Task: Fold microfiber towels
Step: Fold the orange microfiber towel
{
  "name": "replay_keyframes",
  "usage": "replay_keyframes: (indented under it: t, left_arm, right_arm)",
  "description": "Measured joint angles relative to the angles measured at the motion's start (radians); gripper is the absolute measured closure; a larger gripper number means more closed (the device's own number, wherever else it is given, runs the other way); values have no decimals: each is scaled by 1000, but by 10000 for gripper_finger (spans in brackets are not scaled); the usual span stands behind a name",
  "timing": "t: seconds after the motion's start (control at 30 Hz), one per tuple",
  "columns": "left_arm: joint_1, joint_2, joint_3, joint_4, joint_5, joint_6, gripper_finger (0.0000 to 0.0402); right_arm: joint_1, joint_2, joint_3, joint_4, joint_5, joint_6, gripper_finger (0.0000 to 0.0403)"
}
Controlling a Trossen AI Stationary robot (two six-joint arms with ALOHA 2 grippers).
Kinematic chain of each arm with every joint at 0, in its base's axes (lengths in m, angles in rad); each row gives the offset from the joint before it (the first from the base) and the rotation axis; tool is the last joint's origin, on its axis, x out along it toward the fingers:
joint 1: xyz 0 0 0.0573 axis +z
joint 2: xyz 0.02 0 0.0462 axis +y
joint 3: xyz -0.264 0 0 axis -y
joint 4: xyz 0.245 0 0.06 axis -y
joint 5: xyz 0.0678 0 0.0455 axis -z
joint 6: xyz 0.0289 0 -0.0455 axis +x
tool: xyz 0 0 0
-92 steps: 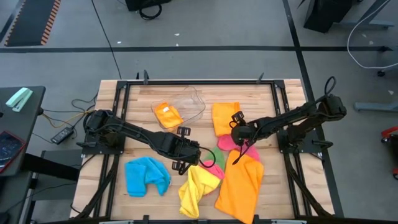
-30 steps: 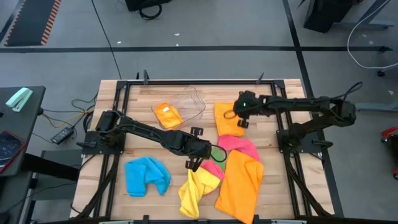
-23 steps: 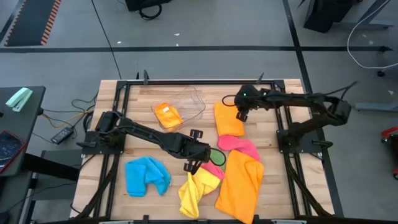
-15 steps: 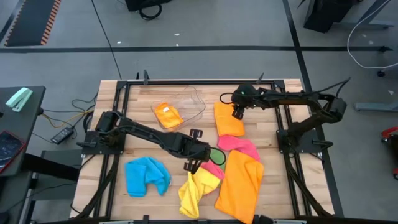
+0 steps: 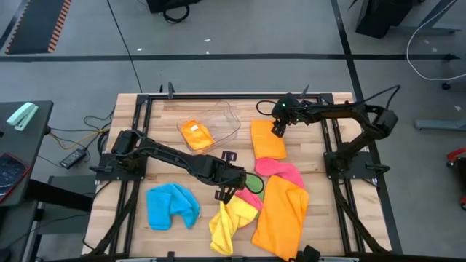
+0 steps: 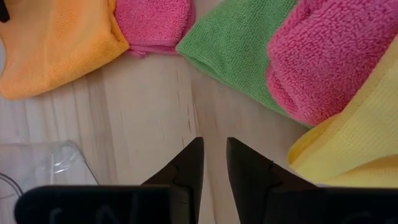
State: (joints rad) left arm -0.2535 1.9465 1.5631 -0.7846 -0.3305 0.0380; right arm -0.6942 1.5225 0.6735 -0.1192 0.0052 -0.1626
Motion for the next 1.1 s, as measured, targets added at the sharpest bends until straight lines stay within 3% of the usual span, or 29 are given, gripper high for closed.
replay_keyframes:
  t: [0.23, 0.63, 1.1]
  left_arm:
    - [1, 0, 0, -6, 0, 0, 330]
    - [1, -1, 0, -6, 0, -1, 324]
    - [1, -1, 0, -7, 0, -2, 324]
  right_arm:
    - [0, 7, 0, 10, 0, 15, 229]
    - [0, 7, 0, -32, -37, -37, 387]
    - [1, -160, 0, -138, -30, -58, 392]
